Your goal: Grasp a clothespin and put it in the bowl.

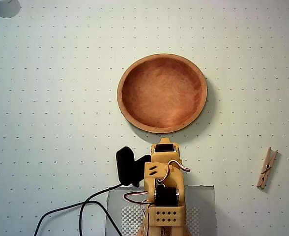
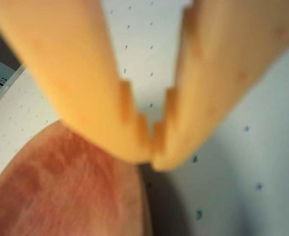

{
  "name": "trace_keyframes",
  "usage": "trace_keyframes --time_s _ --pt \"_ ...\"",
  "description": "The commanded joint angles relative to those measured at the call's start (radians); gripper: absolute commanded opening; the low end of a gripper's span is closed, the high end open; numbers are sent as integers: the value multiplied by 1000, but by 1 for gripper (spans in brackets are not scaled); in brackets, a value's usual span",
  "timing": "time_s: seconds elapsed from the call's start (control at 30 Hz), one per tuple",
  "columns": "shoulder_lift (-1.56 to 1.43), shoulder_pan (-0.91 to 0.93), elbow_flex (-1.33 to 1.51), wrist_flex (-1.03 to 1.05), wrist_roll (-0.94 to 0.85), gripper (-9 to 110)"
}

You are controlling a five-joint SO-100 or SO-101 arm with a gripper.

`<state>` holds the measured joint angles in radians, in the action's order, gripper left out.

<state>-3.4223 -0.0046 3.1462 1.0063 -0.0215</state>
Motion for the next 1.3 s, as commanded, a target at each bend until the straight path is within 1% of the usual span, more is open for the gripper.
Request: trace_keyframes --time_s 0.0,0.13,0.23,0.33,0.47,0.6,0.63,0.77,0.97,1.13,1.27 --pt "-14 -29 -34 11 3 -3" --pt "2 -9 -176 20 -26 -3" --pt "3 26 -365 74 -140 -3" --pt "67 55 -581 178 -291 -3" --pt "276 98 -842 261 -446 -3" --pt "523 158 -1080 308 -534 -3" --pt "626 189 -1164 324 -566 -3" --pt "882 256 -1350 374 -707 -3" --pt "1230 351 -1562 571 -1052 -3" --pt "1385 408 -1660 721 -1198 -3" --pt "1477 477 -1695 761 -1258 -3"
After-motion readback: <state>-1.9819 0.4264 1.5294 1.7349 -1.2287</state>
